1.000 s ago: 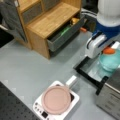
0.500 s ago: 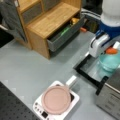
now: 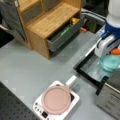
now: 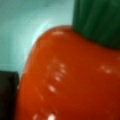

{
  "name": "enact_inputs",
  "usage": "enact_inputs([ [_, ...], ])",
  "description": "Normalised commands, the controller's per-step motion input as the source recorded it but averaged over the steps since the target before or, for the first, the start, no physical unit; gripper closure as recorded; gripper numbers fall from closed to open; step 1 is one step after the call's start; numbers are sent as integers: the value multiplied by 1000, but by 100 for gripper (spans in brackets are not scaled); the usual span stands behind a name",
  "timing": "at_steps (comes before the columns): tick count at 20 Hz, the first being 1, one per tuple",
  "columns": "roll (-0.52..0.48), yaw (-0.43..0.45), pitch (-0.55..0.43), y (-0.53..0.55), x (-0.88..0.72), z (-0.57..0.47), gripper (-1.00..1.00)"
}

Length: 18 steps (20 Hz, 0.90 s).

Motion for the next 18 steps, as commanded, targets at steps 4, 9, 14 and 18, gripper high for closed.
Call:
enact_inputs([
  [4, 99, -135, -138, -69, -152, -110, 100],
  [9, 138, -122, -127, -123, -126, -53, -100],
  [14, 142, -102, -107, -125, -135, -54, -100],
  [18, 143, -88, -75, -126, -103, -78, -100],
])
